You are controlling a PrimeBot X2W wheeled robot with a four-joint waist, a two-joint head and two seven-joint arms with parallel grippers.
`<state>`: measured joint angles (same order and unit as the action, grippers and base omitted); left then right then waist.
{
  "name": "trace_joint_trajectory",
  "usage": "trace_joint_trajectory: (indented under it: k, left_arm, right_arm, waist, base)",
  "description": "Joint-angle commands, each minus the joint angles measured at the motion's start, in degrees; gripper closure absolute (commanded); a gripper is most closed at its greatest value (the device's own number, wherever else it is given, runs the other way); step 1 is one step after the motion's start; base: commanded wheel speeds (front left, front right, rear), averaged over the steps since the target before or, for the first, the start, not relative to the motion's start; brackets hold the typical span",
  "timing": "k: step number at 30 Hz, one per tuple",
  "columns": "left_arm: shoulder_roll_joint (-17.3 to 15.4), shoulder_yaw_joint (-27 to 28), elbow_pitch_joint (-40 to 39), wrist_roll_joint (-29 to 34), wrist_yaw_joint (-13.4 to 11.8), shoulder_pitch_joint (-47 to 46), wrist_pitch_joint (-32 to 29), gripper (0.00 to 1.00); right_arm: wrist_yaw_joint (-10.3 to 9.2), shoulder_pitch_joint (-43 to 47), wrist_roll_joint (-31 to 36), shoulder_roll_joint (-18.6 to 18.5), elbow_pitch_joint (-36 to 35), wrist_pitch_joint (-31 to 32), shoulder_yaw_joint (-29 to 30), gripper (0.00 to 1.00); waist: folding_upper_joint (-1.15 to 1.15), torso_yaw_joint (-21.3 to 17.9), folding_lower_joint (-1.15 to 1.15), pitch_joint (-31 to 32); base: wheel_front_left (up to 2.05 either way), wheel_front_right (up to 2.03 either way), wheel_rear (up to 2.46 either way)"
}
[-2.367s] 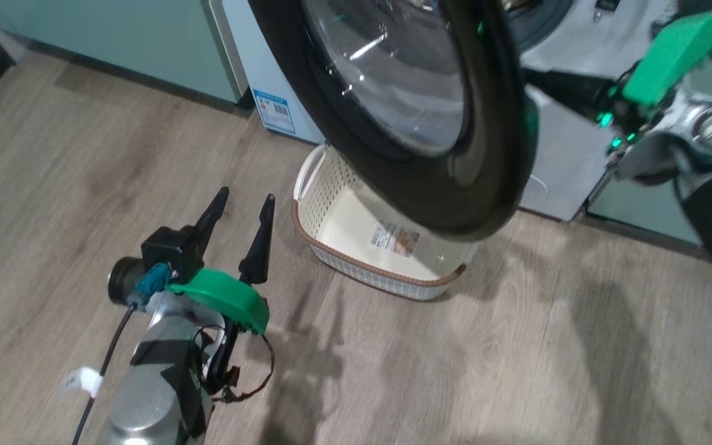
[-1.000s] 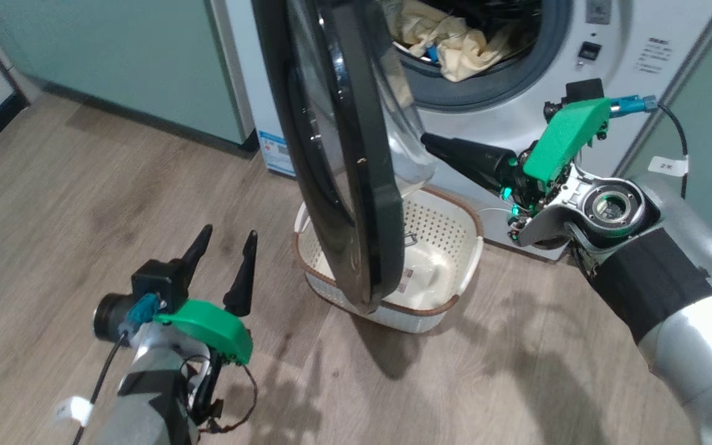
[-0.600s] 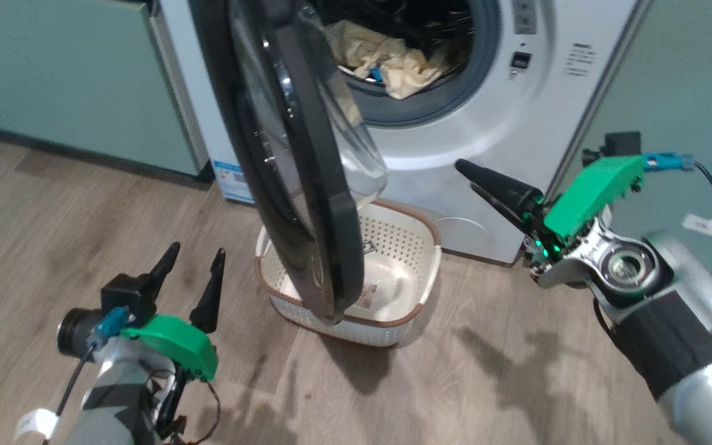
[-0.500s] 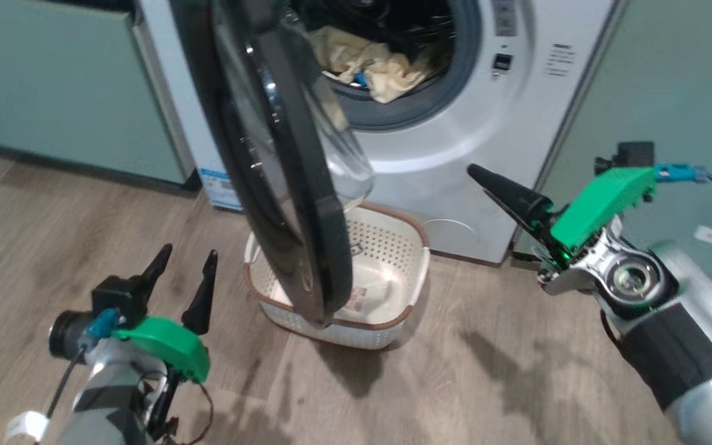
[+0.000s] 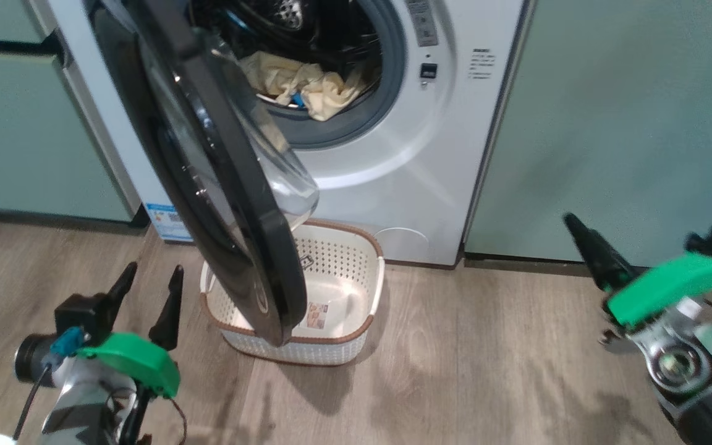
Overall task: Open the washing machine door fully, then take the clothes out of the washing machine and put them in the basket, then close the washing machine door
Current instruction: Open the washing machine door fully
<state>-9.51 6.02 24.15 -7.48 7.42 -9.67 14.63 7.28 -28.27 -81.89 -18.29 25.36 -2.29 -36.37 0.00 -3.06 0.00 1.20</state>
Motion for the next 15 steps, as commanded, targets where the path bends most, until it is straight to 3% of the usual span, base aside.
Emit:
trace_joint_trajectory:
  k: [1, 4, 8, 15]
  left_arm:
    - [-2.0, 2.7, -2.1, -0.3, 0.1, -1.7, 0.4, 0.0]
    - [-2.2, 3.4, -2.1, -0.4, 0.1, -1.2, 0.4, 0.0]
    - [-2.2, 4.0, -2.5, -0.5, 0.1, -0.7, 0.4, 0.0]
    - [-2.1, 4.3, -2.9, -0.6, 0.1, -0.4, 0.4, 0.0]
  right_arm:
    - [0.21, -0.6, 1.6, -1.7, -1.9, -2.5, -0.7, 0.0]
    - [0.21, 1.7, 4.4, -4.7, -1.6, -9.9, -1.6, 0.0]
    - [0.21, 3.7, 8.7, -6.7, -0.8, -12.5, -0.7, 0.0]
    - [0.21, 9.7, 26.0, -3.8, -3.5, -12.7, 13.2, 0.0]
  waist:
    - [0.0, -0.8, 0.0, 0.5]
    - [0.0, -1.8, 0.0, 0.8]
    - [0.0, -2.5, 0.0, 1.0]
    - [0.0, -3.0, 0.0, 0.7]
  base:
    - [0.0, 0.0, 0.0]
    - [0.0, 0.0, 0.0]
    - [0.0, 0.0, 0.0]
    - [0.0, 0.0, 0.0]
